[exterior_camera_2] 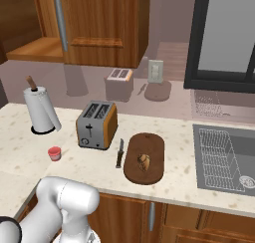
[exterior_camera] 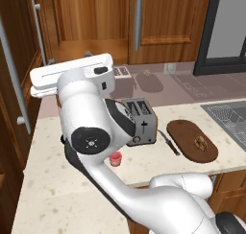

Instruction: Pick the bread, place it on the cutting board, pick the jam, place it on the counter, and close the cabinet.

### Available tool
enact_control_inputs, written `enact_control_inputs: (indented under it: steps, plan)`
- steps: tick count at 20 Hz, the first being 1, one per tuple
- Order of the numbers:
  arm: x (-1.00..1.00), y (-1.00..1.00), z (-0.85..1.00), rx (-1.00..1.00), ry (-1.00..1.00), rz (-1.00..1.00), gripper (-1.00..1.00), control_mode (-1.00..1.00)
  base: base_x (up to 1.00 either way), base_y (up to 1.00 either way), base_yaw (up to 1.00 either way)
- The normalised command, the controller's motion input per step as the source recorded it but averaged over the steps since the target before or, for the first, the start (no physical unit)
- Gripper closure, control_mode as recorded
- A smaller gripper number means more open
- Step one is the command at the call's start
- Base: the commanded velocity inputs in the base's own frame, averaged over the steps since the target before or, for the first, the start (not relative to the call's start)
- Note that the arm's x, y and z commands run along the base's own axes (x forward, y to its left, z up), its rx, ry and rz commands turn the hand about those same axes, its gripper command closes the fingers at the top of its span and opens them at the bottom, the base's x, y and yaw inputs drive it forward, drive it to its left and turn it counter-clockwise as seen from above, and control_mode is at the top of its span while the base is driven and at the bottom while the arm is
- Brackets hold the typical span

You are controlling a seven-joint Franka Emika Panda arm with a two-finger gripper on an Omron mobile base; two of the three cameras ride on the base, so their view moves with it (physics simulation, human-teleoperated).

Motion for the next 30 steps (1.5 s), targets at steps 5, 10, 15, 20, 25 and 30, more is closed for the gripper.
enact_control_inputs:
  steps: [5,10,15,20,25,30]
  plan:
    - [-0.08,0.12,0.00,0.00,0.03,0.10,-1.00,-1.00,0.00,0.00,0.00]
    - [-0.23,0.19,0.00,0.00,0.00,0.12,-1.00,-1.00,0.00,0.00,0.00]
    - [-0.08,0.23,0.00,0.00,0.00,0.07,-1.00,-1.00,0.00,0.00,0.00]
    - [0.00,0.30,-0.03,0.00,0.00,0.00,-1.00,-1.00,0.00,0.00,0.00]
    - [0.00,0.36,-0.14,-0.01,0.00,0.00,-1.00,-1.00,0.00,0.00,0.00]
    - [0.08,0.39,-0.25,-0.03,0.00,0.00,-1.00,-1.00,0.00,0.00,0.00]
